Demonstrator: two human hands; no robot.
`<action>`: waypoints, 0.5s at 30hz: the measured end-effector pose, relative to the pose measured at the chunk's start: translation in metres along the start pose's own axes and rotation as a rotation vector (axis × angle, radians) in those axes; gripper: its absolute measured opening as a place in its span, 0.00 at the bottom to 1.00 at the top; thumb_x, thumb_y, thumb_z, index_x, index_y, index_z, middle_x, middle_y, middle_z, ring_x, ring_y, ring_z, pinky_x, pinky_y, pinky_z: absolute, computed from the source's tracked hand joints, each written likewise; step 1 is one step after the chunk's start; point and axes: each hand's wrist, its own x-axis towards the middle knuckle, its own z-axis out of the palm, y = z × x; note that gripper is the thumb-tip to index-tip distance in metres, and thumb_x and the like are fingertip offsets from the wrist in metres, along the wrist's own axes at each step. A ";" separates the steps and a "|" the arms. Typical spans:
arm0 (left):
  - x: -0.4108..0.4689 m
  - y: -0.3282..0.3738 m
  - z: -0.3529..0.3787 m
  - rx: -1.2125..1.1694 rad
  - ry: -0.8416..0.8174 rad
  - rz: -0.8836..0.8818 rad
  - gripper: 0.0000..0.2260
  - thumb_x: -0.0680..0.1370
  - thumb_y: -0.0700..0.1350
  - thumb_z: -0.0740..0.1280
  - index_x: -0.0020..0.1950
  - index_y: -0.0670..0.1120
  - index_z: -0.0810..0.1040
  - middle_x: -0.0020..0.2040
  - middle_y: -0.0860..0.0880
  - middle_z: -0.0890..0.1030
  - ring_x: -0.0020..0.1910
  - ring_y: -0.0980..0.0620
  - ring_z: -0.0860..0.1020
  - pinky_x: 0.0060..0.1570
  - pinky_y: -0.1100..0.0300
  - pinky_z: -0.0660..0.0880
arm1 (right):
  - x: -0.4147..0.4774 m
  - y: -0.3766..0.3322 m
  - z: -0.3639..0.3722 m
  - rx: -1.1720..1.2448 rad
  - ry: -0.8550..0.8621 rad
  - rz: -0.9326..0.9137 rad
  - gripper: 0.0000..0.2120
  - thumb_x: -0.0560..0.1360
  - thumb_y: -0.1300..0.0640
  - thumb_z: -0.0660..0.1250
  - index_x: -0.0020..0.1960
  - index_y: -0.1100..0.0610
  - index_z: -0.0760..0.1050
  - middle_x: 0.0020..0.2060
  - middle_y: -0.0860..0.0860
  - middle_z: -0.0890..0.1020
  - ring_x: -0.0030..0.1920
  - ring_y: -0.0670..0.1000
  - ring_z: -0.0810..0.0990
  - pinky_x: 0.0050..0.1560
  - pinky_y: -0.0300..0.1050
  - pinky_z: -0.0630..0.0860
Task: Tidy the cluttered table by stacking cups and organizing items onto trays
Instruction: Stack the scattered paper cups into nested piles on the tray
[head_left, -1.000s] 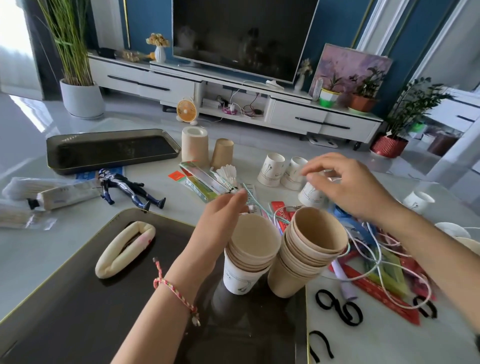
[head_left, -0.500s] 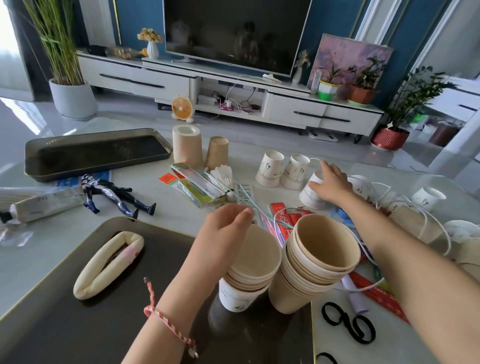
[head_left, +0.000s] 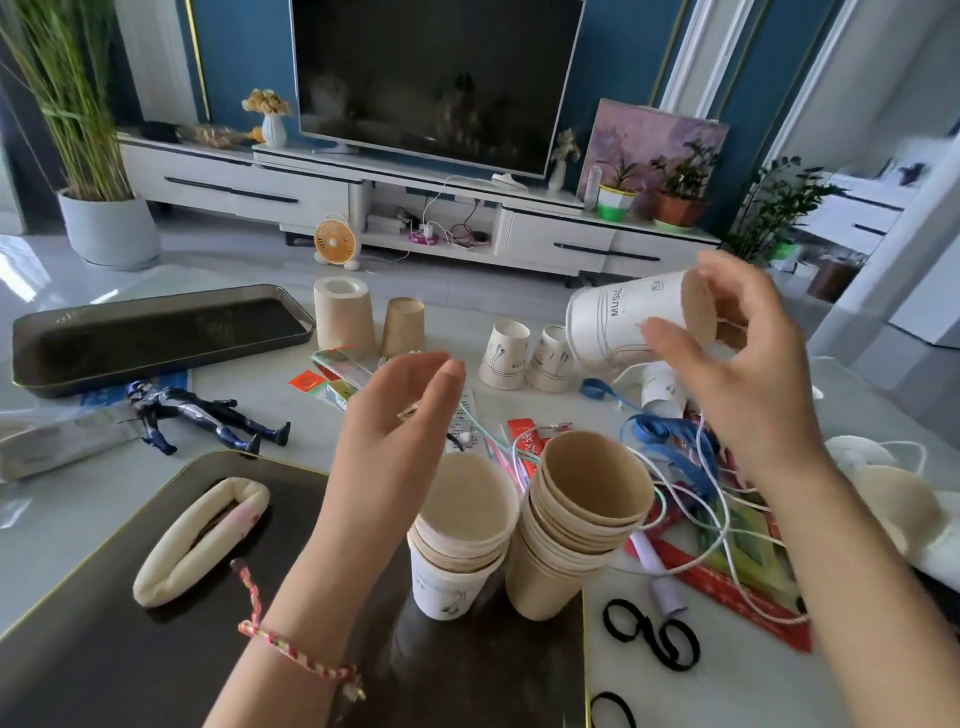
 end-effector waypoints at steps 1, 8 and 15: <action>-0.003 0.004 0.002 -0.006 -0.024 0.031 0.10 0.73 0.54 0.63 0.51 0.53 0.78 0.48 0.57 0.81 0.44 0.68 0.77 0.40 0.77 0.70 | -0.011 -0.018 -0.007 0.104 -0.028 -0.011 0.27 0.68 0.50 0.72 0.65 0.49 0.68 0.59 0.46 0.76 0.58 0.43 0.75 0.57 0.37 0.72; -0.026 0.028 0.004 0.015 -0.041 0.418 0.05 0.77 0.45 0.61 0.50 0.49 0.75 0.44 0.51 0.80 0.46 0.55 0.78 0.47 0.61 0.75 | -0.062 -0.075 0.001 0.263 -0.266 -0.073 0.29 0.69 0.49 0.71 0.67 0.49 0.66 0.62 0.44 0.74 0.63 0.42 0.73 0.61 0.39 0.72; -0.021 0.018 -0.019 0.488 -0.004 0.450 0.10 0.79 0.38 0.61 0.58 0.45 0.78 0.45 0.55 0.77 0.44 0.60 0.74 0.45 0.70 0.69 | -0.065 -0.052 0.002 0.171 -0.186 0.068 0.21 0.74 0.49 0.64 0.66 0.49 0.66 0.61 0.43 0.75 0.62 0.39 0.72 0.67 0.45 0.68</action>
